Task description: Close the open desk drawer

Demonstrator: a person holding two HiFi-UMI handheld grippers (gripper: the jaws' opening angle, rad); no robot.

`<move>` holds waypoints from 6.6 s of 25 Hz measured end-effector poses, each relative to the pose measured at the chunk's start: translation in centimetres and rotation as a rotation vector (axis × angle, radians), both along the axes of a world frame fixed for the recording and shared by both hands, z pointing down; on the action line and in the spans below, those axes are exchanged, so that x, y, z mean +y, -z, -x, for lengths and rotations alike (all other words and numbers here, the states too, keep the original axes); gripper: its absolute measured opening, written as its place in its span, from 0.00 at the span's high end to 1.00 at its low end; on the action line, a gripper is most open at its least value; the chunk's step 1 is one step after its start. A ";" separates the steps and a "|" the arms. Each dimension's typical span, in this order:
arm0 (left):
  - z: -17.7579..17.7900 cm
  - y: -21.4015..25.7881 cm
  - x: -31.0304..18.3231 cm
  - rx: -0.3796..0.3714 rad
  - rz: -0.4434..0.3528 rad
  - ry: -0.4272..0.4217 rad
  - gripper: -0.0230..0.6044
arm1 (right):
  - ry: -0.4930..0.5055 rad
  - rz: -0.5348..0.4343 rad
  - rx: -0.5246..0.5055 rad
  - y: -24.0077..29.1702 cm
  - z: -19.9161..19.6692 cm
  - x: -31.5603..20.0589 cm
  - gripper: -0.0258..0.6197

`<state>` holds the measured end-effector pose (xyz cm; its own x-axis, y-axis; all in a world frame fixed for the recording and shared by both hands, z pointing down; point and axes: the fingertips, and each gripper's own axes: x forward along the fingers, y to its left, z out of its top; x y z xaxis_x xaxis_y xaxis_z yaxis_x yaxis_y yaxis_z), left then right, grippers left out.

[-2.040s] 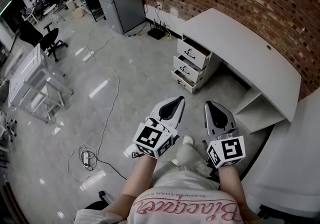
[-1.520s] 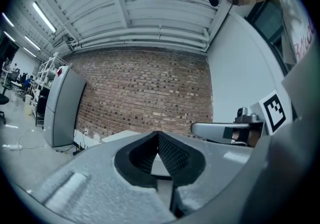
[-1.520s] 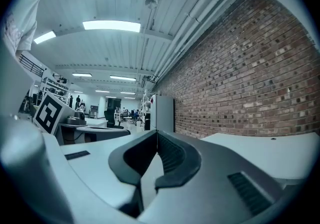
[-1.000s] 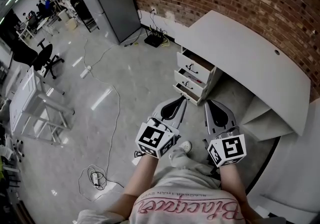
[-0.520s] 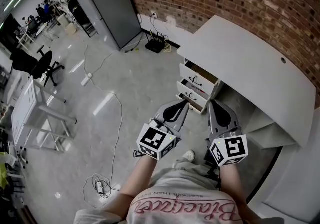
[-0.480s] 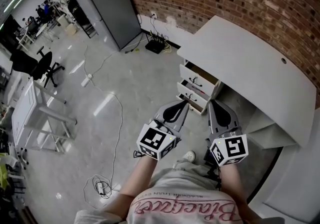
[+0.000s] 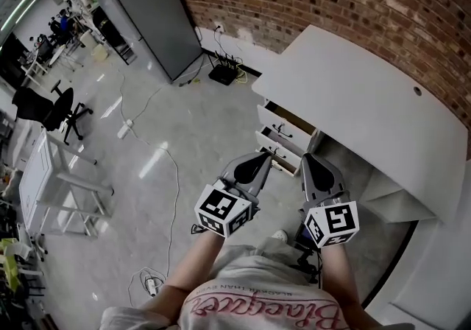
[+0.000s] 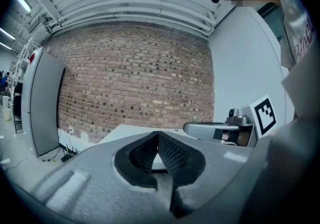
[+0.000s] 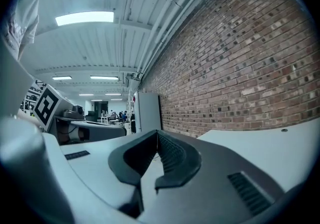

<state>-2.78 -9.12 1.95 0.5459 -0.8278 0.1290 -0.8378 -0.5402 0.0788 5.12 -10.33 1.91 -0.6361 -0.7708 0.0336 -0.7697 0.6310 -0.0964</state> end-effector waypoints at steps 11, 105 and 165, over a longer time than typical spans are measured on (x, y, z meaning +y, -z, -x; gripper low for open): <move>-2.3 -3.4 -5.2 0.100 0.024 -0.050 0.95 | -0.061 0.027 0.039 -3.4 -3.2 -3.3 0.94; -1.4 -42.9 -35.0 0.628 0.724 0.137 0.81 | -0.234 0.412 0.219 -35.6 1.5 -23.0 0.94; -2.1 -12.2 -13.9 0.135 0.155 -0.067 0.95 | -0.106 0.184 0.232 -14.3 0.9 -7.6 0.94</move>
